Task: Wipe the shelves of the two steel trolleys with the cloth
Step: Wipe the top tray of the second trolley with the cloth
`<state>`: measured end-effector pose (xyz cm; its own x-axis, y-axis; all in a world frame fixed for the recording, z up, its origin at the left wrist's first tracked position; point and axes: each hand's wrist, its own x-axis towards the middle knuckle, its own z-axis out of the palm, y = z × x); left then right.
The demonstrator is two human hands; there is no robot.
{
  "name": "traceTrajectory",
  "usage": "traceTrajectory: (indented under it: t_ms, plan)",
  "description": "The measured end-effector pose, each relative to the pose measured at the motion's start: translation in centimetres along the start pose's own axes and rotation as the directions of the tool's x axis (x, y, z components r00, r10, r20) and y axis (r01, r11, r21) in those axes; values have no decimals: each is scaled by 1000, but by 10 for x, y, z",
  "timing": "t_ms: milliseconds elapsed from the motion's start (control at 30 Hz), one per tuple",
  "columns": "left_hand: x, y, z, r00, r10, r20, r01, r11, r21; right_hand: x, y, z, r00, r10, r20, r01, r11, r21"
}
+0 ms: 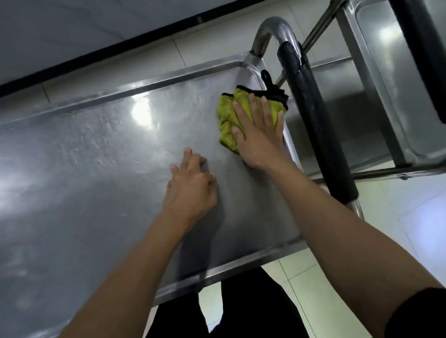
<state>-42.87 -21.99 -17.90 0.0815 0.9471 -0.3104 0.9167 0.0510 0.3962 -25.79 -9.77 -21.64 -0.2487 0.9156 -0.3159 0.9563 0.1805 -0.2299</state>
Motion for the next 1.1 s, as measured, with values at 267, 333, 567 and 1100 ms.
traceTrajectory:
  t_ms: [267, 333, 567, 1100]
  plan:
    - [-13, -18, 7, 980, 144, 135, -173, 955, 241, -148, 11, 45, 988, 154, 18, -153, 988, -23]
    - [-18, -18, 12, 982, 124, 140, -158, 951, 265, -178, 8, 56, 978, 208, 14, -209, 978, 10]
    - [-45, -12, 23, 989, 36, 144, -71, 966, 248, -247, -7, 68, 975, 220, -23, -220, 975, -8]
    - [-194, -1, 43, 994, -110, -18, 111, 985, 131, -309, -14, 73, 988, -124, -92, 103, 975, -198]
